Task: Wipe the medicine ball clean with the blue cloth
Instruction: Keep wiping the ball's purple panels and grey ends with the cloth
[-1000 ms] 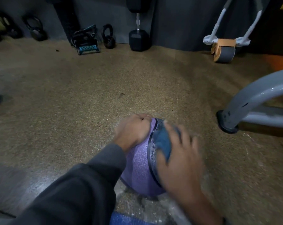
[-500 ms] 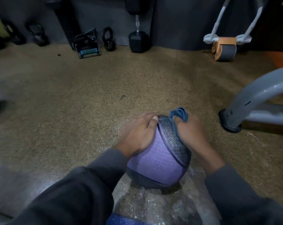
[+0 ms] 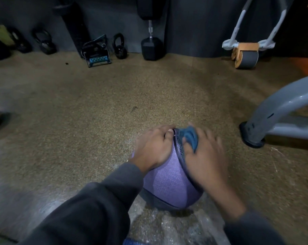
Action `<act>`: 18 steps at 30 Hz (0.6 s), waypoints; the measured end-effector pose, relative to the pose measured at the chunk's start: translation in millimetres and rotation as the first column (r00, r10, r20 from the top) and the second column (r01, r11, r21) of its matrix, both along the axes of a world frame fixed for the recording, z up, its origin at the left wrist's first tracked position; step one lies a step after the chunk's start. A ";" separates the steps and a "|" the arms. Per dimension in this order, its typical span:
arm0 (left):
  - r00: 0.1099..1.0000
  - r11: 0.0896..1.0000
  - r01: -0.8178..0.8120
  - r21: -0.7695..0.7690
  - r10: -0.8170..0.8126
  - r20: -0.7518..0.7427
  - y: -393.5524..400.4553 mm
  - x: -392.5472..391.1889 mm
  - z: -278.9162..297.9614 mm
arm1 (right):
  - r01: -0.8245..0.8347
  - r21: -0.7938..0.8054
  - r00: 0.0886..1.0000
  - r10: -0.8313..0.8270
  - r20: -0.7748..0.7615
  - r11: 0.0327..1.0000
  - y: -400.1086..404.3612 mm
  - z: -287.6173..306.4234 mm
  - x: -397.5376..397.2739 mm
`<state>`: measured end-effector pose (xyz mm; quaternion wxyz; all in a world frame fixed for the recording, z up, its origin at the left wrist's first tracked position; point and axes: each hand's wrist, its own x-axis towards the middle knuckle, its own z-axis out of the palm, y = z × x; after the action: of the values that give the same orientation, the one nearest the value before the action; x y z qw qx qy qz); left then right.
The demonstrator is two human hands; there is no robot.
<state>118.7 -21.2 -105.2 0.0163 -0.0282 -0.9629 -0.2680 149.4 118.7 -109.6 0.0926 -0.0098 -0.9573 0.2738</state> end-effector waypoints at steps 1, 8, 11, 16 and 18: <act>1.000 1.000 -0.023 0.011 0.023 0.020 -1.0 -1.9 1.1 | -0.016 0.033 0.999 0.018 -0.050 0.999 -4.2 -0.1 19.8; 0.999 0.999 0.005 0.043 -0.006 0.034 -4.0 -2.6 3.7 | -0.020 0.027 1.000 0.020 -0.004 0.999 -4.5 4.2 -15.4; 1.000 1.000 0.019 0.016 -0.019 -0.002 -2.1 -0.5 3.0 | 0.008 -0.021 0.998 -0.007 0.056 1.000 -5.1 6.5 -32.2; 0.997 0.998 -0.011 0.064 0.006 0.075 -7.3 -9.1 7.3 | -0.048 0.049 0.991 0.054 -0.121 0.998 -7.2 -2.1 39.4; 0.997 0.994 0.011 0.108 -0.019 0.076 -7.5 -8.3 9.1 | -0.063 0.057 0.988 0.071 -0.140 0.996 -0.8 -3.6 33.4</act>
<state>110.4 -28.7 -96.2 -0.0214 -0.0240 -0.9467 -0.3205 182.8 118.0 -113.3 0.1514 0.0442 -0.9549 0.2515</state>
